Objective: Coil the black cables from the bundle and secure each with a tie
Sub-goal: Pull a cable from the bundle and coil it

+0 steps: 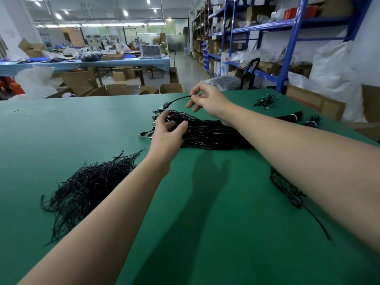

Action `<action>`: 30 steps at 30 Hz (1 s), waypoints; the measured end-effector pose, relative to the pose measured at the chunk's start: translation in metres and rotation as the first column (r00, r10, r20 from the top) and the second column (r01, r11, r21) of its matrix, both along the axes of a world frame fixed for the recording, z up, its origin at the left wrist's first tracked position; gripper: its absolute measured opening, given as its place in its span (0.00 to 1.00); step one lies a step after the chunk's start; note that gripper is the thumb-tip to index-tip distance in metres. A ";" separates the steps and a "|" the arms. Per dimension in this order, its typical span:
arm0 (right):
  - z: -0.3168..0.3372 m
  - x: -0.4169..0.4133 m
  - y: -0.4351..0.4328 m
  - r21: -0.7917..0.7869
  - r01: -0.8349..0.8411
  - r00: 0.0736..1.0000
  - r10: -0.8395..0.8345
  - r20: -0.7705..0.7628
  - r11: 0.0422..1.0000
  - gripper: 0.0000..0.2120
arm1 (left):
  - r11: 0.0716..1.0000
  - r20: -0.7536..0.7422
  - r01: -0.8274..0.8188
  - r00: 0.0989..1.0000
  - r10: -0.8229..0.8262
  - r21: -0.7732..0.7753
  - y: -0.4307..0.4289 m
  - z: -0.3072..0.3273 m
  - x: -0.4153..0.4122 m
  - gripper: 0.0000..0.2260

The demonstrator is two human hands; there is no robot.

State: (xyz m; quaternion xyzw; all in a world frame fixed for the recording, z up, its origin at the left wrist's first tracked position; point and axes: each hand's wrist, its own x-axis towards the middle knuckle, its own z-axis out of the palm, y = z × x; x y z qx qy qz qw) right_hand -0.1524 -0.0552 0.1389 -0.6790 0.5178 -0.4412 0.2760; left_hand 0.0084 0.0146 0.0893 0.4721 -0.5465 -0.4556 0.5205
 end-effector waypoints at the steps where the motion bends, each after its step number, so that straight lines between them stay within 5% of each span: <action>1: 0.001 -0.001 0.006 -0.015 -0.008 0.999 0.007 -0.040 1.000 0.05 | 0.993 0.139 -0.098 0.985 0.106 -0.062 -0.009 0.001 -0.004 0.31; 3: -0.001 -0.002 0.019 -0.037 -0.023 0.991 0.018 -0.132 0.999 0.04 | 0.919 0.503 -0.234 0.780 0.372 -0.317 -0.024 -0.002 -0.007 0.34; 5: -0.007 -0.002 0.030 -0.052 -0.030 0.981 0.019 -0.193 0.998 0.03 | 0.857 0.660 -0.100 0.595 0.459 -0.506 -0.034 -0.006 -0.007 0.24; 6: -0.012 -0.003 0.035 -0.051 -0.028 0.980 0.018 -0.197 0.998 0.02 | 0.864 0.698 0.012 0.595 0.399 -0.503 -0.037 -0.009 -0.006 0.15; 7: -0.019 -0.004 0.040 -0.052 -0.021 0.982 0.010 -0.191 0.998 0.01 | 0.895 0.707 0.099 0.653 0.272 -0.436 -0.038 -0.013 -0.006 0.10; 9: -0.036 -0.006 0.049 -0.126 0.098 0.978 -0.119 -0.172 0.987 0.03 | 0.944 0.587 0.162 0.809 0.042 -0.289 -0.034 -0.030 -0.004 0.14; 13: -0.090 0.002 0.071 -0.216 0.565 0.822 -0.565 0.069 0.796 0.03 | 0.996 0.237 0.002 0.971 0.018 -0.085 -0.012 -0.063 0.003 0.16; 15: -0.119 0.007 0.074 -0.105 0.512 0.847 -0.521 -0.100 0.852 0.05 | 1.000 0.120 0.013 0.993 -0.015 0.015 0.002 -0.069 0.003 0.16; 18: -0.146 0.003 0.068 0.040 0.400 0.834 -0.345 -0.430 0.916 0.22 | 0.997 0.057 0.070 0.996 -0.072 0.036 0.021 -0.060 0.002 0.15; 21: -0.150 -0.003 0.058 0.100 0.439 0.791 -0.331 -0.515 0.893 0.34 | 0.994 -0.010 0.104 0.995 -0.104 0.016 0.033 -0.041 0.013 0.15; 25: -0.148 -0.005 0.045 0.185 0.474 0.781 -0.314 -0.539 0.861 0.31 | 0.999 -0.065 0.045 0.997 -0.046 -0.017 0.040 -0.022 0.049 0.14; 27: -0.137 -0.001 0.046 0.237 0.484 0.853 -0.395 -0.341 0.842 0.23 | 1.000 -0.075 -0.005 0.997 0.004 -0.011 0.043 -0.025 0.063 0.14; 30: -0.119 0.024 0.066 0.424 0.361 0.779 -0.519 0.352 0.830 0.20 | 0.999 -0.121 -0.037 0.992 0.039 0.021 0.050 -0.041 0.066 0.15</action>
